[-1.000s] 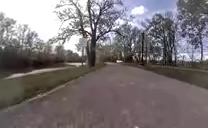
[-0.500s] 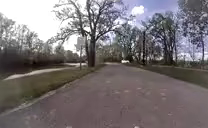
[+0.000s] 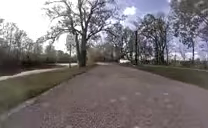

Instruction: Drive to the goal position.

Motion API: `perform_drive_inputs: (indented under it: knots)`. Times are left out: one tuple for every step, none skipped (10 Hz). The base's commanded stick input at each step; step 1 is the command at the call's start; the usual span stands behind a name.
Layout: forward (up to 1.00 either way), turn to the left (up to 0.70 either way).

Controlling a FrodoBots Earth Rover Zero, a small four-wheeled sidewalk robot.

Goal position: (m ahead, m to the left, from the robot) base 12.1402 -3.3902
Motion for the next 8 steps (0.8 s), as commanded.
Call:
perform_drive_inputs:
  knots:
    - [1.00,0.00]
    - [1.00,0.00]
    - [1.00,0.00]
    - [1.00,0.00]
    - [1.00,0.00]
    - [1.00,0.00]
    - [1.00,0.00]
    - [1.00,0.00]
